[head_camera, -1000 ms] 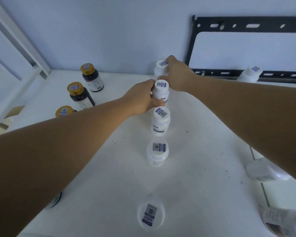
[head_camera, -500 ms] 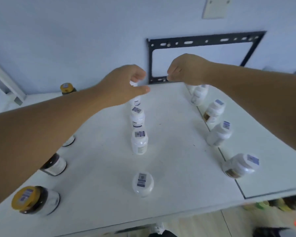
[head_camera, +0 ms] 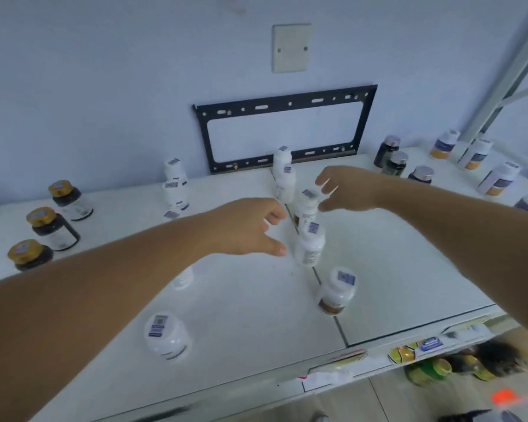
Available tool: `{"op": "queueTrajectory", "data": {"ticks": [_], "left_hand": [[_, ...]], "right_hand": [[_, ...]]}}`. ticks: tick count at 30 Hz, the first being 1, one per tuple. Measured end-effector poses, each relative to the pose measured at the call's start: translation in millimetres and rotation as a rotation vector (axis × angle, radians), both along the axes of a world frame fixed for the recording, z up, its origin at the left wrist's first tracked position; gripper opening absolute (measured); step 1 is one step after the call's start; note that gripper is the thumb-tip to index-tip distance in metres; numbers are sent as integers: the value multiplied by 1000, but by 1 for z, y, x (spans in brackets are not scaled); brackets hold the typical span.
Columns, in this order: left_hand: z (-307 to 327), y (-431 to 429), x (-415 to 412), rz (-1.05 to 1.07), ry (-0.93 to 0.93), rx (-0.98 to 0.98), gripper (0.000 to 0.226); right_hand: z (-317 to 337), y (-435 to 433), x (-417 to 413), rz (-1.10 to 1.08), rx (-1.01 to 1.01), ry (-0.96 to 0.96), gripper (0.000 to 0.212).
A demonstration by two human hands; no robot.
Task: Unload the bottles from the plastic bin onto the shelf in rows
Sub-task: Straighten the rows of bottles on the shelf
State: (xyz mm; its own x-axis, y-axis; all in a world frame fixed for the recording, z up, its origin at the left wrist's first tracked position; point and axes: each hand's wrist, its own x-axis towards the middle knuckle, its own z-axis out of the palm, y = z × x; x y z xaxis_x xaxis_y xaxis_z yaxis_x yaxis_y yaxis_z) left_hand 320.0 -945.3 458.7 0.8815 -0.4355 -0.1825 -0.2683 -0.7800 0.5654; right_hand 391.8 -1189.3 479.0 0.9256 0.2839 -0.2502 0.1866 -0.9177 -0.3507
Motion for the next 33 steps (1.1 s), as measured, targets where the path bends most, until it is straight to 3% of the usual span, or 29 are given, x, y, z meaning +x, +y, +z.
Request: {"op": "queueTrajectory", "data": {"ticks": [5,11,14,21,25,30,33], "left_hand": [[-34,-43,7,78,65,-107,81],[-70,-70,-1,285,-1,-260,48],[-75,-78,-5,333,-11,-306,45],[-76,-83,-4,357,0,-350,48],[-66,-71,-4,351,-16,-307,50],[-37,-45,31,588,-361,-305,29],[-27,-36,72,566,-324,-215,27]], "right_hand": [[-56,-23,19,59,106,38,88],[-91,-15,31,127,243,-35,52],[-99,-9,33,131,306,-81,42],[-101,-6,36,120,335,-53,47],[-95,-18,44,143,216,-19,62],[-69,-35,74,84,181,-105,44],[-55,-31,97,61,176,-151,39]]}}
